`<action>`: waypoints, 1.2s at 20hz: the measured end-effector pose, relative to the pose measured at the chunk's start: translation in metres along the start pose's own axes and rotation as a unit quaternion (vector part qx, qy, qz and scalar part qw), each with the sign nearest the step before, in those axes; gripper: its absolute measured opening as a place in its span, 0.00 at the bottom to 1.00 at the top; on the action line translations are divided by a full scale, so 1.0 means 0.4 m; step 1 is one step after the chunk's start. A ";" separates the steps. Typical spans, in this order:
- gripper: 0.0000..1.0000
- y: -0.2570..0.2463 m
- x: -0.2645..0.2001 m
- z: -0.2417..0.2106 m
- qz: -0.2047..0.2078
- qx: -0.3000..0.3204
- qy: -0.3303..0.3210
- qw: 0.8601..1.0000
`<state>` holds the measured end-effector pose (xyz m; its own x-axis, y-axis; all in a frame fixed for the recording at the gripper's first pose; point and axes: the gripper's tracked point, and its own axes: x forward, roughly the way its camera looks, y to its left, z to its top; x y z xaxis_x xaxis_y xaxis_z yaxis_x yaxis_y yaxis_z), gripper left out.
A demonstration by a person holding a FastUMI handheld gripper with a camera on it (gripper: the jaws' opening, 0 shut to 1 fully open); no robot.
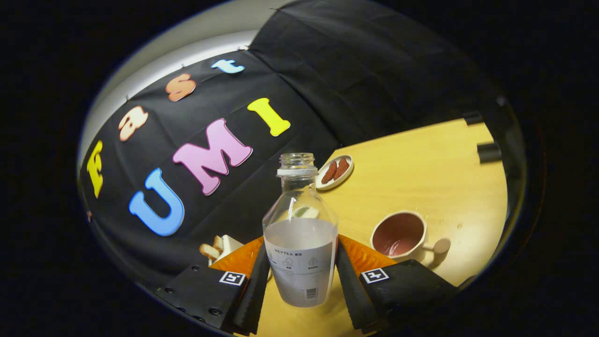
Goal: Take the bottle from table, then pour the juice into the cup, finally place the bottle on the coaster
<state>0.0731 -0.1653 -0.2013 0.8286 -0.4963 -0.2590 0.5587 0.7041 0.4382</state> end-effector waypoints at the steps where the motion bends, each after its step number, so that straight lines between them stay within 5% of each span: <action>1: 0.74 0.011 -0.001 0.019 -0.002 -0.038 -0.015 0.999; 12: 0.74 0.225 0.005 0.195 0.054 -0.236 -0.177 0.954; 24: 0.75 0.255 0.255 -0.009 0.042 -0.299 -0.166 0.939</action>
<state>0.2145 -0.1423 -0.1863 0.8690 -0.4881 0.0806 0.4948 0.8574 -0.1416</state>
